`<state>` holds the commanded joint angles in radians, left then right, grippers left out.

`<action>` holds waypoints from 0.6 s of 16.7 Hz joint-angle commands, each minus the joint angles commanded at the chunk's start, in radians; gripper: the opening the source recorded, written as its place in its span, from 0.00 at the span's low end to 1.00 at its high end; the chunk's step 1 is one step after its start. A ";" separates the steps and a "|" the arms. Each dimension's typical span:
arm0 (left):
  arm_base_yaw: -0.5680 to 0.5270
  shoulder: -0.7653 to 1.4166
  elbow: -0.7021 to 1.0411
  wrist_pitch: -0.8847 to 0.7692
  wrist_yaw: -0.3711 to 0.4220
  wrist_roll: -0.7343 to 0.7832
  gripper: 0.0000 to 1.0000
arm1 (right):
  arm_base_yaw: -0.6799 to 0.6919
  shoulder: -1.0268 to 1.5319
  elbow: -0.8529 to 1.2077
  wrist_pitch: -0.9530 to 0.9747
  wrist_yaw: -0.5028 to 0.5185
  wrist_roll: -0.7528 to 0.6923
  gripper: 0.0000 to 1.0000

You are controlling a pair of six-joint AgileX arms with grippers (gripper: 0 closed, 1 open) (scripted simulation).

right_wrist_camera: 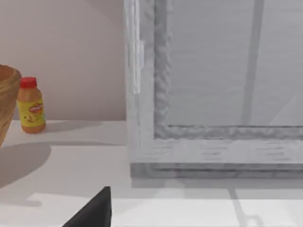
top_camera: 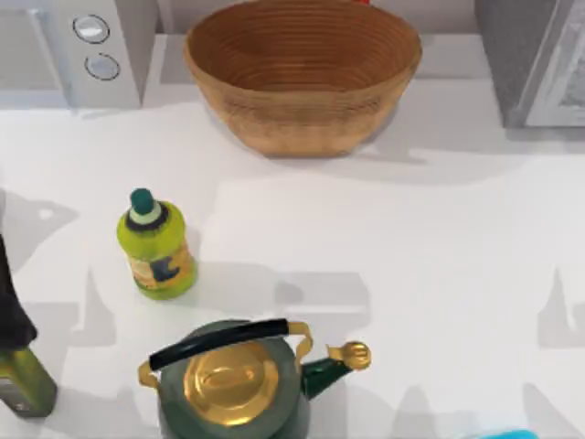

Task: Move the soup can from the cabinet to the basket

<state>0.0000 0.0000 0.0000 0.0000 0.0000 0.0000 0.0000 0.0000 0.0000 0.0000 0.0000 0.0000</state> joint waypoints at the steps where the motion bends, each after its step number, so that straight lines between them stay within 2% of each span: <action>1: 0.000 0.000 0.000 0.000 0.000 0.000 1.00 | 0.000 0.000 0.000 0.000 0.000 0.000 1.00; 5: 0.000 0.000 0.000 0.000 0.000 0.000 1.00 | 0.007 0.058 0.061 -0.021 0.009 0.000 1.00; 10: 0.000 0.000 0.000 0.000 0.000 0.000 1.00 | 0.041 0.301 0.348 -0.102 0.043 0.002 1.00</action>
<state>0.0000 0.0000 0.0000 0.0000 0.0000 0.0000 0.0411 0.3008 0.3481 -0.1024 0.0431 0.0022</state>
